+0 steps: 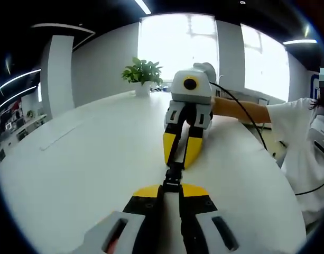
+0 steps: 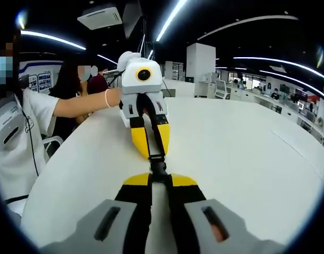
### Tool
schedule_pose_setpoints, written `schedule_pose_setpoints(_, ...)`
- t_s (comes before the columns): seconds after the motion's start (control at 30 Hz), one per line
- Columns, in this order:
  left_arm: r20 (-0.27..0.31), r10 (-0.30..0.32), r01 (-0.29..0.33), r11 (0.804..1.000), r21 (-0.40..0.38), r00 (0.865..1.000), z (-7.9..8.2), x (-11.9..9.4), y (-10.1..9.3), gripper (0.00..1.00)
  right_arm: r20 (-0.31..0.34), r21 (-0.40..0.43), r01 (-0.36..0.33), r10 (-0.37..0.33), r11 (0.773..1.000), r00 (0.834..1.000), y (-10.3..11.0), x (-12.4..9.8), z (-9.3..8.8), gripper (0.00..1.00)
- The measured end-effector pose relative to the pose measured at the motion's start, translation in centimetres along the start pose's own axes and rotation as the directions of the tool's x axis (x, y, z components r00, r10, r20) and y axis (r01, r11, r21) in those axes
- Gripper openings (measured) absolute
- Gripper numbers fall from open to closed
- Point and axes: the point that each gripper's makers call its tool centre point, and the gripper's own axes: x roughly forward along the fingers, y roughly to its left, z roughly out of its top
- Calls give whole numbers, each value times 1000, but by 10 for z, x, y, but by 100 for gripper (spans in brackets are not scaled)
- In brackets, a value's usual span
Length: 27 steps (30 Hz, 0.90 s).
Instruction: Snap the two parts of the plastic buckle together until the buckle closes and remains connected.
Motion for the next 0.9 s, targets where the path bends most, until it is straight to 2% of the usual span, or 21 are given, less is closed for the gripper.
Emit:
schedule_pose_setpoints(0.17,-7,-2,2,1000,10,1000,1,1,0,9,8,-7,-12,13,1000,1000,-2,0,0,9)
schedule_pose_setpoints(0.3,12,-12,12,1000,-3,1000,1,3,3,8,15,-20,-23,24,1000,1000,-1,0,0,8)
schedule_pose_setpoints(0.63,-17,-86,87,995,43,996,4,7,2,8,-42,-78,-164,161,983,986,2,1,-1,8)
schedule_pose_setpoints(0.8,-17,-126,127,991,42,992,4,8,2,8,-27,-79,-207,205,975,978,2,0,-2,8)
schedule_pose_setpoints(0.9,3,-135,135,990,43,991,3,8,2,9,-13,-70,-207,207,976,978,3,0,-2,9)
